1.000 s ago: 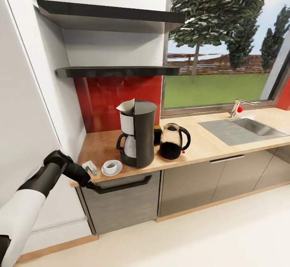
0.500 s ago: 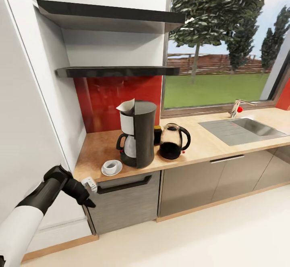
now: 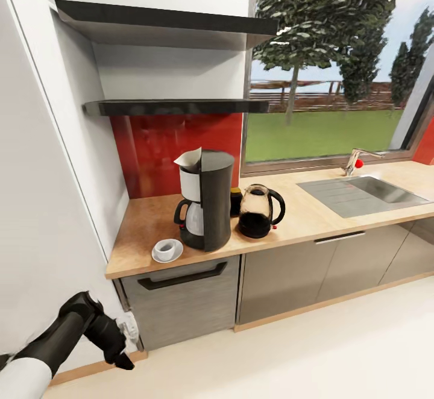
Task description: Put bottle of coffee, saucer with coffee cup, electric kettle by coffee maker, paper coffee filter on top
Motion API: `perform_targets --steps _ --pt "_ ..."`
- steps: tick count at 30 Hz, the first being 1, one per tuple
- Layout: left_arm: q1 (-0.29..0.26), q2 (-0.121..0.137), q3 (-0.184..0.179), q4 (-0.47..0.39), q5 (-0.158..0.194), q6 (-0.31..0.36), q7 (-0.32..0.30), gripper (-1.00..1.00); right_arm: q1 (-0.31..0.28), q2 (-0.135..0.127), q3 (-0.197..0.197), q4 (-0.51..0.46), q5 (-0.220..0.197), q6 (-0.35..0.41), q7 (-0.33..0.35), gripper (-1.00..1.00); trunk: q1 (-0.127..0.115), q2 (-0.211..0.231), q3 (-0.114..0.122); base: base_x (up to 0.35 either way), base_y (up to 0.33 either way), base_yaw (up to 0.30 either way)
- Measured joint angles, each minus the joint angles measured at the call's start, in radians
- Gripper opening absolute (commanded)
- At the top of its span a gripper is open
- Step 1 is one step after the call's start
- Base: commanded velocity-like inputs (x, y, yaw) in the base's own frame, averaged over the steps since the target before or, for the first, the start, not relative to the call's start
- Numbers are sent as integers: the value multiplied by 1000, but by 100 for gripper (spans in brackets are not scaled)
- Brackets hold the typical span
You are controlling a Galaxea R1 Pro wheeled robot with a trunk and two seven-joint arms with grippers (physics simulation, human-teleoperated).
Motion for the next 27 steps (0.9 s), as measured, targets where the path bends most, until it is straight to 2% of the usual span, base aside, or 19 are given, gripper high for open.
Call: perform_targets --steps 5,9,12,13,16,18,19,21,22,24,25,27 --pt "87 -3 2 2 8 -57 45 100 0 0 0 0 1 0 0 100 0 0 0 0 0 0" --pt "154 -7 2 20 70 -80 136 100 0 0 0 0 1 0 0 100 0 0 0 0 0 0" --pt "184 -9 2 83 165 -88 260 100 0 -1 0 0 1 0 0 100 0 0 0 0 0 0" --pt "187 -9 2 100 185 -91 285 100 0 -1 0 0 1 0 0 100 0 0 0 0 0 0" --pt "193 -7 13 214 315 -137 451 100 0 -2 0 0 1 0 -1 100 0 0 0 0 0 0" --pt "195 -5 42 304 405 -197 587 100 0 -3 -1 0 1 0 -1 100 0 0 0 0 0 0" --pt "196 -5 51 332 425 -217 624 100 0 -3 -1 0 1 0 -1 100 0 0 0 0 0 0" --pt "196 -6 78 451 491 -300 766 100 0 -4 -1 0 1 0 -1 100 0 0 0 0 0 0" --pt "196 -6 86 483 507 -325 802 100 0 -4 -1 0 1 0 -1 100 0 0 0 0 0 0" --pt "197 -9 111 597 567 -419 933 100 0 -5 -1 0 1 0 -2 100 0 0 0 0 0 0" --pt "197 -15 122 646 595 -453 998 100 0 -6 -2 0 0 0 -2 100 0 0 0 0 0 0" --pt "197 -48 133 724 652 -487 1124 100 0 -9 -3 0 -2 0 -4 100 0 0 0 0 0 0"
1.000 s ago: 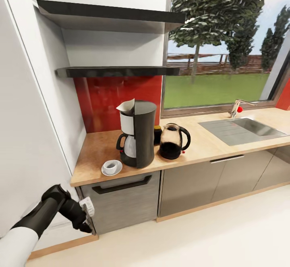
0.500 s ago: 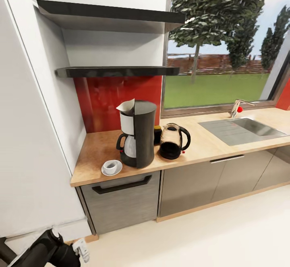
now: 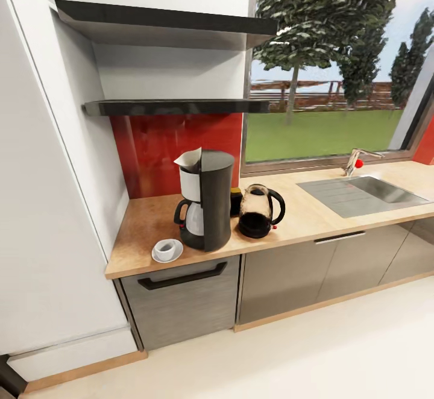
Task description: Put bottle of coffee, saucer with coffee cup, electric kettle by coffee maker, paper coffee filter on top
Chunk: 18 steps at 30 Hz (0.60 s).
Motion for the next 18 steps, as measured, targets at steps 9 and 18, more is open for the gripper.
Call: perform_targets --steps 9,18 --pt "28 -153 8 98 83 -30 445 100 0 -7 -14 0 -6 0 -43 100 0 0 0 0 0 0" --pt "60 -181 10 110 90 -28 498 100 0 -1 -18 0 -6 19 -42 100 0 0 0 0 0 0"
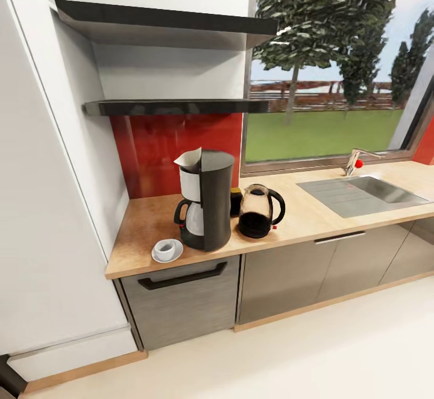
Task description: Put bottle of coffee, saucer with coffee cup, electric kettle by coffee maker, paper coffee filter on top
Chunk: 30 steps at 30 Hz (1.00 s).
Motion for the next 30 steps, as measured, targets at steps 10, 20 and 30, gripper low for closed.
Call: perform_targets --steps 10,20,30 --pt "32 -1 0 2 56 -1 -1 100 1 2 2 1 1 32 6 100 0 0 0 0 0 0" --pt "39 -10 0 6 61 -5 -11 100 0 2 2 1 2 32 1 100 0 0 0 0 0 0" --pt "58 -3 -2 3 58 -8 -14 100 1 -4 3 2 12 25 -3 100 0 0 0 0 0 0"
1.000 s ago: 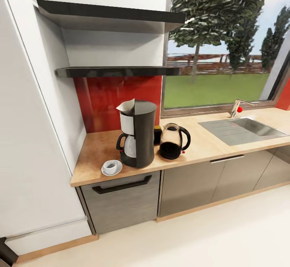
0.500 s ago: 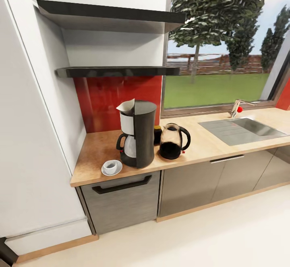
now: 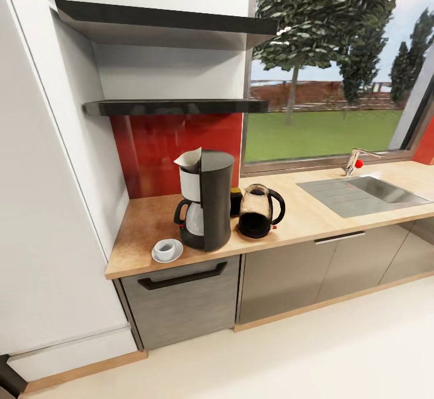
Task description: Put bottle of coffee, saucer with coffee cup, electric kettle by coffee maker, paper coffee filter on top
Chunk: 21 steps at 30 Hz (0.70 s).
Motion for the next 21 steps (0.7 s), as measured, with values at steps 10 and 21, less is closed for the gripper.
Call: perform_targets --steps 10,21 --pt "4 4 0 3 -1 2 0 100 0 -1 0 -1 -4 -2 0 100 0 0 0 0 0 0" --pt "34 0 -2 0 0 0 0 100 0 -2 0 -1 -3 -3 0 100 0 0 0 0 0 0"
